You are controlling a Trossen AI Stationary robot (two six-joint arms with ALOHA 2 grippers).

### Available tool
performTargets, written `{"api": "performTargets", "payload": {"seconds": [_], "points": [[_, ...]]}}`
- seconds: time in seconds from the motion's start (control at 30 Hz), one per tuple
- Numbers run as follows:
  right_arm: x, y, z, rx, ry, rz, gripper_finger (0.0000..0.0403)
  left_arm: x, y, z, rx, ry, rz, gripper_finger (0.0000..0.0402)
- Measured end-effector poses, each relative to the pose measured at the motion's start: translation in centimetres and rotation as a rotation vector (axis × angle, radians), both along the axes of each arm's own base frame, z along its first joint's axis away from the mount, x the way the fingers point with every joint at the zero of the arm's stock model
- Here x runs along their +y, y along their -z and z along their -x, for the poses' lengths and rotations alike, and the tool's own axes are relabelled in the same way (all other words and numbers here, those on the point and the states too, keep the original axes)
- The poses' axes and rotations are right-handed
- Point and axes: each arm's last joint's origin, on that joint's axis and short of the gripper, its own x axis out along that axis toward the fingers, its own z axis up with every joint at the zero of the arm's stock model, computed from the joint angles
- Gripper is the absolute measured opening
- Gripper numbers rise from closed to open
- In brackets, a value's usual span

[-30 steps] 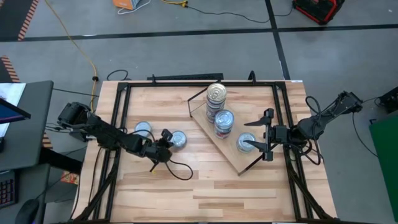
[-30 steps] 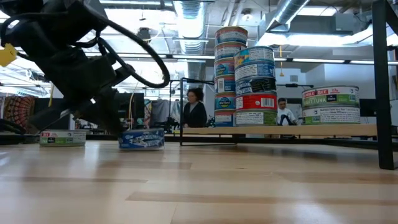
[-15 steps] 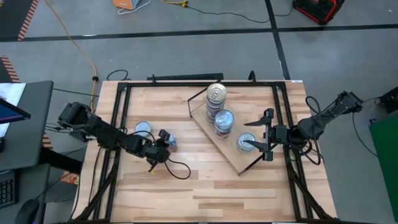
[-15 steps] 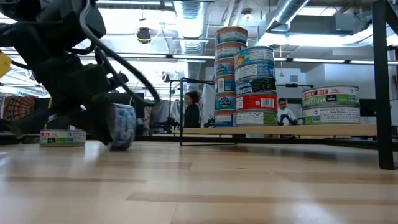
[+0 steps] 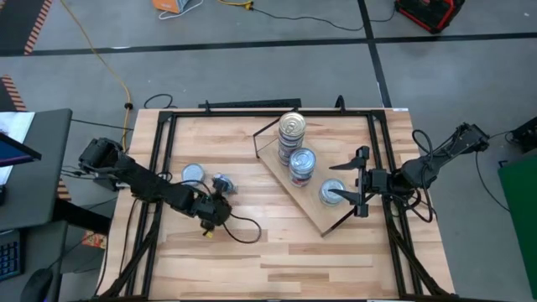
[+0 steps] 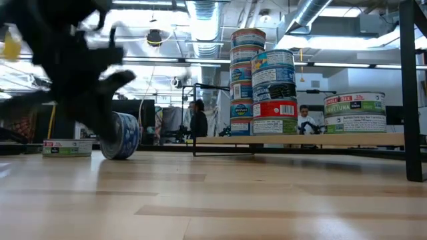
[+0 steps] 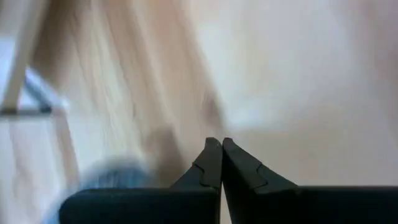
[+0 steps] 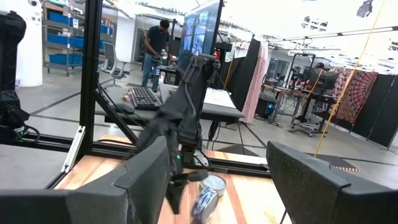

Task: Stack canned seafood by type on shelf
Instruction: Stack the blue tuna can on top of the blue tuna can on the shelf

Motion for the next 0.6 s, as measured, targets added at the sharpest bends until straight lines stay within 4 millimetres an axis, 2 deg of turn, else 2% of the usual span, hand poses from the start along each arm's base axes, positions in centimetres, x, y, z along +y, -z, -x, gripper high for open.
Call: {"api": "performTargets", "payload": {"seconds": [0.13, 0.23, 0.4, 0.53, 0.6], "points": [[0.0, 0.0, 0.0, -0.003, 0.0, -0.001, 0.0295, -1.2, -3.7, -1.8, -0.055, -0.016, 0.066, 0.0003], [0.0, -0.1, 0.0, -0.012, 0.0, -0.007, 0.0295, -0.6, -5.8, -2.6, -0.047, -0.041, 0.045, 0.0031], [0.2, 0.1, -0.3, -0.004, -0.001, -0.009, 0.0295, 1.4, -7.1, -3.2, 0.029, -0.038, -0.001, 0.0136], [0.3, 0.2, -0.6, -0.001, 0.004, 0.008, 0.0295, 3.5, -7.0, -3.2, 0.1, -0.04, -0.06, 0.0233], [0.2, 0.3, -0.8, 0.003, 0.013, 0.017, 0.0295, 4.7, -6.9, -3.1, 0.153, -0.04, -0.089, 0.0268]]}}
